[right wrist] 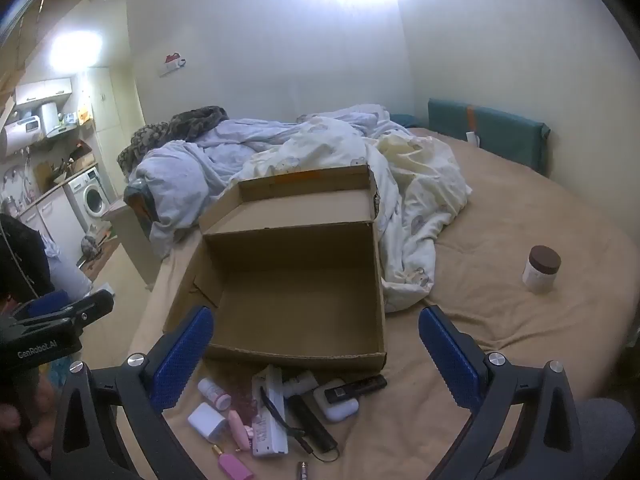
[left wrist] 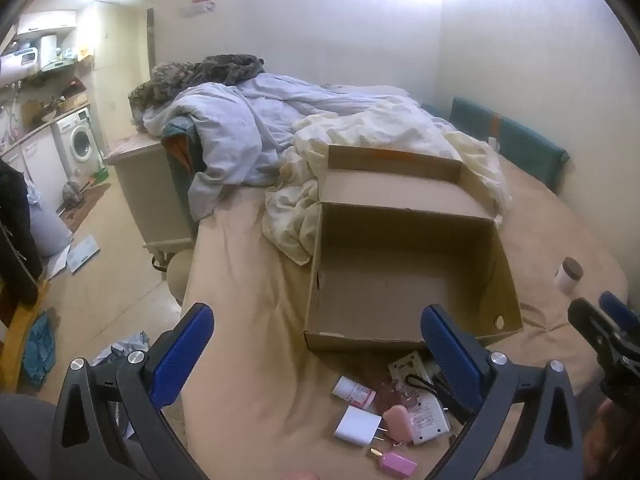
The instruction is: Organize rigid objects
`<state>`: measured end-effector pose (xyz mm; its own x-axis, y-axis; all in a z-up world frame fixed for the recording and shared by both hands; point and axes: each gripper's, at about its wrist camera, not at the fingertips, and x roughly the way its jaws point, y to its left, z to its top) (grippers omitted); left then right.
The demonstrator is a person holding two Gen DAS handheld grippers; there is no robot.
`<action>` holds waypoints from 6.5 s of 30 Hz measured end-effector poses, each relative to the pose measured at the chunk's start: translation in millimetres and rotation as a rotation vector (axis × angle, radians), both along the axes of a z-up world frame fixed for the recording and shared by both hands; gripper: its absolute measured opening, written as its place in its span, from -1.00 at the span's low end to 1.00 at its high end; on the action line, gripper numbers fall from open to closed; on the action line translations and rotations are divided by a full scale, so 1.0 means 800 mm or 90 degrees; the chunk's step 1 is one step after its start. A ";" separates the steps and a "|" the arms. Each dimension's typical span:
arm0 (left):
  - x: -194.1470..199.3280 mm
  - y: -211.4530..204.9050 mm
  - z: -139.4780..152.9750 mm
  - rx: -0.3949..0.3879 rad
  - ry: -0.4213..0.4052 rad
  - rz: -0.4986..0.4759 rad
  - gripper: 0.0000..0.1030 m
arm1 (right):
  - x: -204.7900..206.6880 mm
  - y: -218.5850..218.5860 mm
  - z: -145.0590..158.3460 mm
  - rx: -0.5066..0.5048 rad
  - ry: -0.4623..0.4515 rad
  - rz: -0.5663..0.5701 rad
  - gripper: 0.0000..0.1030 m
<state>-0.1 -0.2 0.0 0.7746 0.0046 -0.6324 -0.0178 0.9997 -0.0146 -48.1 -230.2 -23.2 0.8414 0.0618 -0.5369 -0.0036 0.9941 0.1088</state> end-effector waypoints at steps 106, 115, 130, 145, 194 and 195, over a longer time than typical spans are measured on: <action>0.000 -0.001 0.000 0.004 0.008 0.002 1.00 | -0.002 -0.003 0.006 0.000 -0.005 -0.002 1.00; 0.026 0.016 -0.030 0.019 0.101 0.026 1.00 | 0.012 -0.009 -0.009 0.029 0.047 0.007 1.00; 0.056 -0.010 -0.151 0.065 0.392 -0.062 0.81 | 0.035 -0.007 -0.069 0.040 0.220 0.028 1.00; 0.086 -0.066 -0.242 0.089 0.577 -0.180 0.43 | 0.042 -0.020 -0.080 0.038 0.258 0.014 1.00; 0.067 0.008 -0.136 0.013 0.382 -0.097 -0.10 | 0.045 0.062 -0.243 -0.025 0.603 0.149 -0.28; 0.067 0.006 -0.136 0.015 0.381 -0.099 -0.10 | 0.043 0.066 -0.246 -0.042 0.601 0.151 -0.28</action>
<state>53.4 4.7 -109.1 0.2778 -0.0607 -0.9587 0.1297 0.9912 -0.0252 -13.3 -177.2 -219.9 0.0326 0.1199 -0.9923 -0.1444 0.9829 0.1140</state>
